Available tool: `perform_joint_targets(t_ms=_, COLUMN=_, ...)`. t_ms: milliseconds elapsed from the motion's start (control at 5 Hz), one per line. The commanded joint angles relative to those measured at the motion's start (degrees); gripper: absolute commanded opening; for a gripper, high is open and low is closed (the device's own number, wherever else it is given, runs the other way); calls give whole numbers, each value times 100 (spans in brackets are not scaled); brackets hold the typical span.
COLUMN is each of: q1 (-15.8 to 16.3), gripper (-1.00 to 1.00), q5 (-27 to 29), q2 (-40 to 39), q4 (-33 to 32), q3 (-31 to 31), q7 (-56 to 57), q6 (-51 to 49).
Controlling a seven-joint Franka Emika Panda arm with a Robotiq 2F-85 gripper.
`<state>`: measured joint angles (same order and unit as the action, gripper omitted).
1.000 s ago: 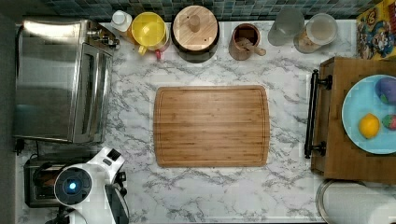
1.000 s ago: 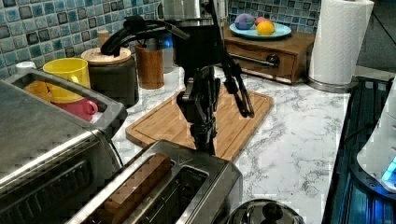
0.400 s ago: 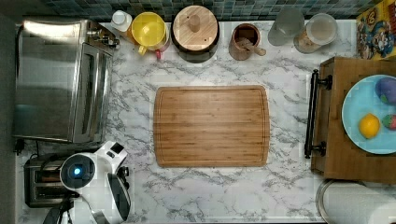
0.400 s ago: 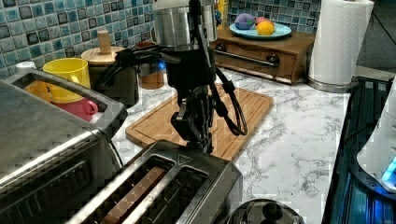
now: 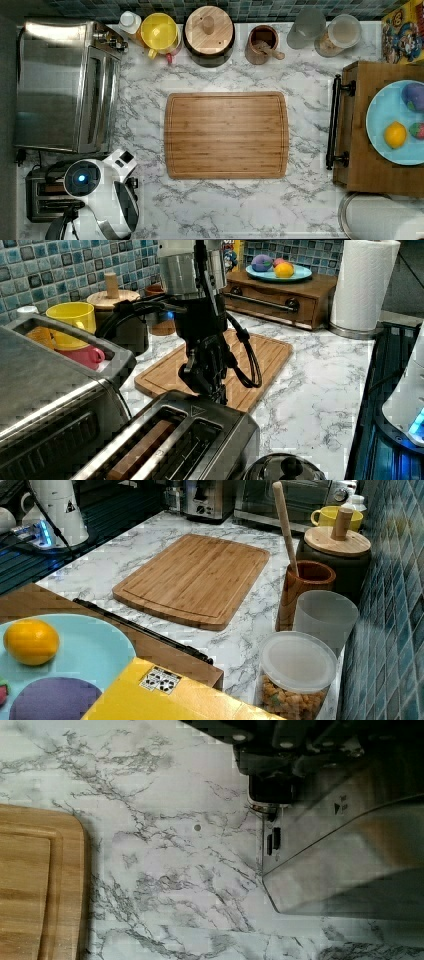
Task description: Turn on the toaster.
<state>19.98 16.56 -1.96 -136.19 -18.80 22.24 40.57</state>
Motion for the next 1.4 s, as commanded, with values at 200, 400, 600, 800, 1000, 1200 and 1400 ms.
perform_joint_targets(t_ms=200, q1=-289, gripper=-100, q5=573, q2=-558, q4=-1172, q3=220, q7=350, q6=920)
perform_joint_targets(t_ms=400, q1=-368, gripper=-100, q5=573, q2=-399, q4=-1344, q3=80, q7=702, q6=978)
perform_joint_targets(t_ms=600, q1=-225, gripper=-100, q5=597, q2=-395, q4=-1342, q3=220, q7=718, q6=974)
perform_joint_targets(t_ms=800, q1=-220, gripper=-100, q5=598, q2=-396, q4=-1342, q3=225, q7=719, q6=972)
perform_joint_targets(t_ms=1000, q1=-228, gripper=-100, q5=595, q2=-395, q4=-1343, q3=218, q7=719, q6=974)
perform_joint_targets(t_ms=1200, q1=-222, gripper=-100, q5=597, q2=-395, q4=-1344, q3=223, q7=718, q6=973)
perform_joint_targets(t_ms=1400, q1=-217, gripper=-100, q5=598, q2=-395, q4=-1344, q3=228, q7=720, q6=972)
